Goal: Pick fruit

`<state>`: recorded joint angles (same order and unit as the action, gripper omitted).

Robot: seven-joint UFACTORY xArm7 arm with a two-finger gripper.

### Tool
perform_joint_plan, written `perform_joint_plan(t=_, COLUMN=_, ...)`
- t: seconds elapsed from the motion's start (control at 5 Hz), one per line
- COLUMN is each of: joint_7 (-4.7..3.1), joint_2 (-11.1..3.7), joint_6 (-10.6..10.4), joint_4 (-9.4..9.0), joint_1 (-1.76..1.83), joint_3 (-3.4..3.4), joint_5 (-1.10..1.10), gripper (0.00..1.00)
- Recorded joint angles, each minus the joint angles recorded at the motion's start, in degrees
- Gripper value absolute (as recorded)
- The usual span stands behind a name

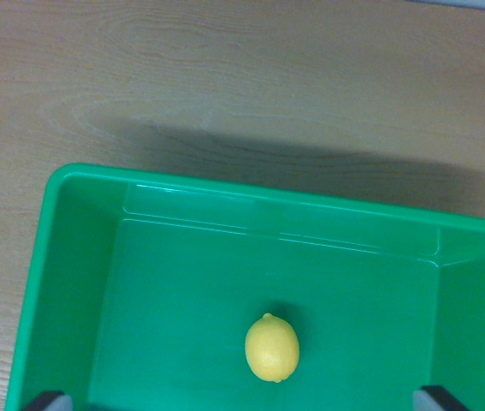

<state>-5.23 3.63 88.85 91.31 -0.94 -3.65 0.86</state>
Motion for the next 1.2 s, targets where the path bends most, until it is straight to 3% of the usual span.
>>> perform_joint_plan(t=0.6, joint_7=-0.21, joint_2=-0.25, joint_6=-0.78, joint_4=-0.65, joint_1=-0.03, joint_3=0.01, joint_5=-0.01, gripper=0.0)
perform_joint_plan(t=1.2, joint_7=-0.83, joint_2=-1.0, joint_6=-3.14, joint_4=-2.62, joint_1=-0.12, joint_3=0.05, joint_5=-0.05, gripper=0.0)
